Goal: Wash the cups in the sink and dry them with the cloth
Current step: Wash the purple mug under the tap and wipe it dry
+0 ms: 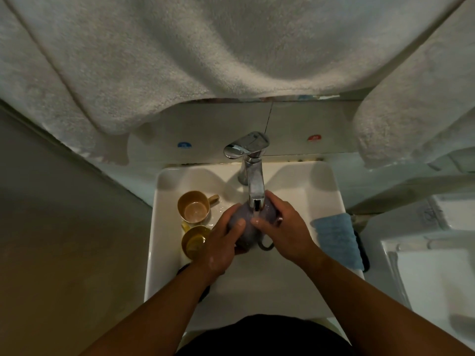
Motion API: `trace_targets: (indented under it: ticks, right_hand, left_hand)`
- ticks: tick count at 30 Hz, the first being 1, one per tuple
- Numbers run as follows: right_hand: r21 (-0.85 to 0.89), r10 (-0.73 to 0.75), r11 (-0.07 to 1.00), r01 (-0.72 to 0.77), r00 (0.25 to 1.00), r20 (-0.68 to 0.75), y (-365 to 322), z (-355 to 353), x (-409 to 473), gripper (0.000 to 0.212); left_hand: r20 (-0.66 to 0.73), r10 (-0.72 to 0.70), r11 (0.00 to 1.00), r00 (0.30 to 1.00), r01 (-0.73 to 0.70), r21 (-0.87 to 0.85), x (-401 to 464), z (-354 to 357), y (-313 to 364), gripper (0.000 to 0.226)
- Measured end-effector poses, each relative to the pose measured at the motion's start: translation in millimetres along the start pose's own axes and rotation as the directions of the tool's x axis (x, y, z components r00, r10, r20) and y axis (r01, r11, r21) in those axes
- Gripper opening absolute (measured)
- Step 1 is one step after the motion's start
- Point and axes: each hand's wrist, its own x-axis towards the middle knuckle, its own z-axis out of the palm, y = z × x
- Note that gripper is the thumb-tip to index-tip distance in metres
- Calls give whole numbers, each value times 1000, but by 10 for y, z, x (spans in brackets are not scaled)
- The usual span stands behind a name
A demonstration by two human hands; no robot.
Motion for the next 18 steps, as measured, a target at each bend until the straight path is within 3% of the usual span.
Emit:
trace_targets:
  ticks: [5, 11, 15, 18]
  right_hand:
    - [-109, 24, 993, -46, 980, -197, 14, 35, -82, 40]
    - [54, 30, 998, -26, 997, -71, -13, 115, -150, 63]
    - [109, 60, 993, -54, 997, -48, -58, 125, -114, 69]
    - [152, 68, 987, -58, 996, -63, -96, 167, -118, 65]
  left_hand:
    - [-55, 1, 999, 999, -3, -33, -29, -4, 17, 48]
    - [-73, -9, 998, 997, 5, -58, -84, -15, -13, 56]
    - [-61, -10, 995, 998, 4, -104, -96, -29, -22, 72]
    - [-73, -15, 993, 997, 7, -116, -91, -41, -52, 66]
